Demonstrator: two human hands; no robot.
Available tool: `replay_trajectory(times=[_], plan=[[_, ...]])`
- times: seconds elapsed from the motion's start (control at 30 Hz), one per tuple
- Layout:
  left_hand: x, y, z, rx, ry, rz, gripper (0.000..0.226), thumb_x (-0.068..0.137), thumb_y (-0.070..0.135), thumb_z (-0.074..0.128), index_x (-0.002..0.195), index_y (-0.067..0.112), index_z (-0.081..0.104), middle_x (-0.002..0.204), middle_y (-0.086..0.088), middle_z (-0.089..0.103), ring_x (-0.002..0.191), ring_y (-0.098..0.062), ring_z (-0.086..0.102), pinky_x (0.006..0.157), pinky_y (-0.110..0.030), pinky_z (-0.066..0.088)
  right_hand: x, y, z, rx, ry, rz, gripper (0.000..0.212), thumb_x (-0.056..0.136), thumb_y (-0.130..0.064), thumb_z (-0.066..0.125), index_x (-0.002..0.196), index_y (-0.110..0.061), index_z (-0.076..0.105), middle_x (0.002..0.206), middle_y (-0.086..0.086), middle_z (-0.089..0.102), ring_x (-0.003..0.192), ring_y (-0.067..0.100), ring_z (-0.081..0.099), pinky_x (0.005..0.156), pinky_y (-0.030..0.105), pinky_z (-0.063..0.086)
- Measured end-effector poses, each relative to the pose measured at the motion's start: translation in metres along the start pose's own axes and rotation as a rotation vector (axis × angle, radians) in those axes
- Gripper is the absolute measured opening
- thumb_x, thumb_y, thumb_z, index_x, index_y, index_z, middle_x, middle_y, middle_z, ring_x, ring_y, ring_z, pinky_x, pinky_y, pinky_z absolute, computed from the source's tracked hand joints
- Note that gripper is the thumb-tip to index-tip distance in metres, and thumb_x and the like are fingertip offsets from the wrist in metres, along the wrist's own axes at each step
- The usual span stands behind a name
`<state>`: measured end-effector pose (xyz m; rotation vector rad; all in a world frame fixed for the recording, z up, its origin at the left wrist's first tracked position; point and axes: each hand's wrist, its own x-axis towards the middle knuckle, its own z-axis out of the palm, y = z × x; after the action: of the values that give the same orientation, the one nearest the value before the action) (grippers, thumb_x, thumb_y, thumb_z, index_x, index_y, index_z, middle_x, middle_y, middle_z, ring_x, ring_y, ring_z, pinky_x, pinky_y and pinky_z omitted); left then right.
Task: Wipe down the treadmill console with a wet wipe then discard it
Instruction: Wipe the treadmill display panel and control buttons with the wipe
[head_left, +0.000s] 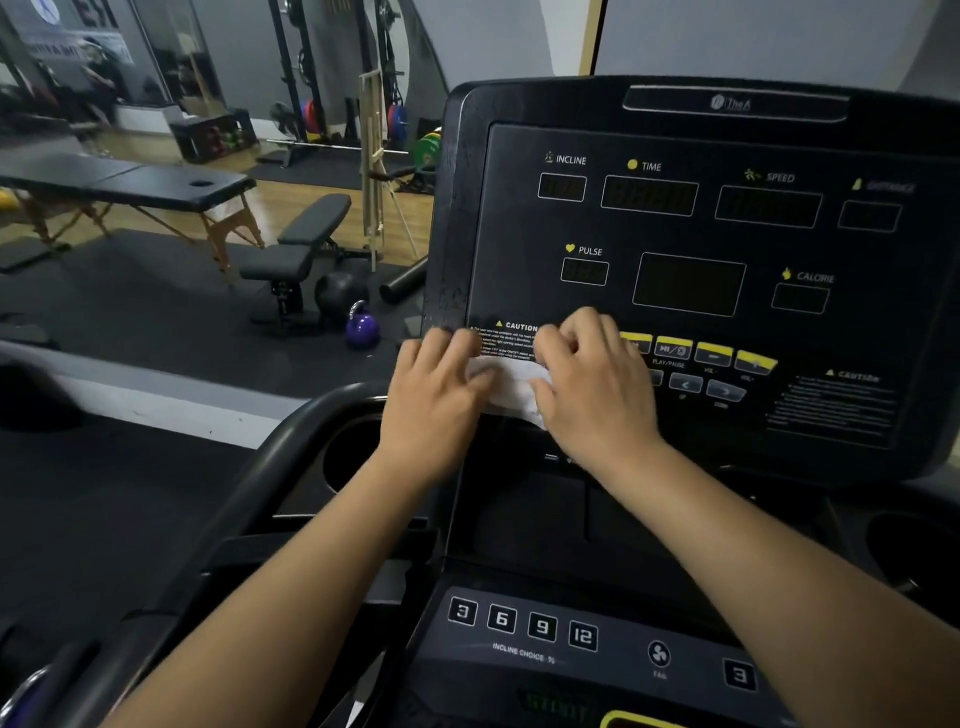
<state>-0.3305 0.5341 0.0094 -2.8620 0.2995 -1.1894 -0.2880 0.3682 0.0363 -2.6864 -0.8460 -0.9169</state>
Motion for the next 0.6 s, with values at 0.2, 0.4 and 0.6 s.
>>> replay_trajectory(times=[0.2,0.4,0.6], plan=[[-0.038,0.016,0.015,0.008,-0.214,0.045,0.044,0.084,0.010,0.040,0.117,-0.006,0.065,0.138,-0.024,0.053,0.128,-0.037,0.050,0.102,-0.044,0.037,-0.033,0.000,0.006,-0.147,-0.239,-0.238,0.039,0.084,-0.018,0.039,0.104,-0.009,0.072,0.120,0.010,0.065,0.111,0.030,0.058,0.097,0.052,0.038],[-0.038,0.022,0.012,-0.024,-0.364,-0.037,0.058,0.095,0.029,0.032,0.144,-0.001,0.039,0.152,-0.028,0.033,0.145,-0.037,0.029,0.119,-0.052,0.020,-0.056,-0.013,0.011,-0.204,-0.439,-0.109,0.070,0.095,-0.050,0.024,0.143,-0.003,0.043,0.154,0.014,0.037,0.145,0.024,0.030,0.114,0.067,0.005],[-0.042,0.034,0.008,-0.060,-0.396,-0.035,0.061,0.095,0.035,0.032,0.147,0.004,0.041,0.156,-0.020,0.032,0.146,-0.031,0.028,0.116,-0.055,0.027,-0.058,-0.006,0.006,-0.172,-0.406,-0.106,0.066,0.099,-0.052,0.022,0.141,-0.007,0.047,0.151,0.008,0.042,0.144,0.019,0.031,0.117,0.063,0.008]])
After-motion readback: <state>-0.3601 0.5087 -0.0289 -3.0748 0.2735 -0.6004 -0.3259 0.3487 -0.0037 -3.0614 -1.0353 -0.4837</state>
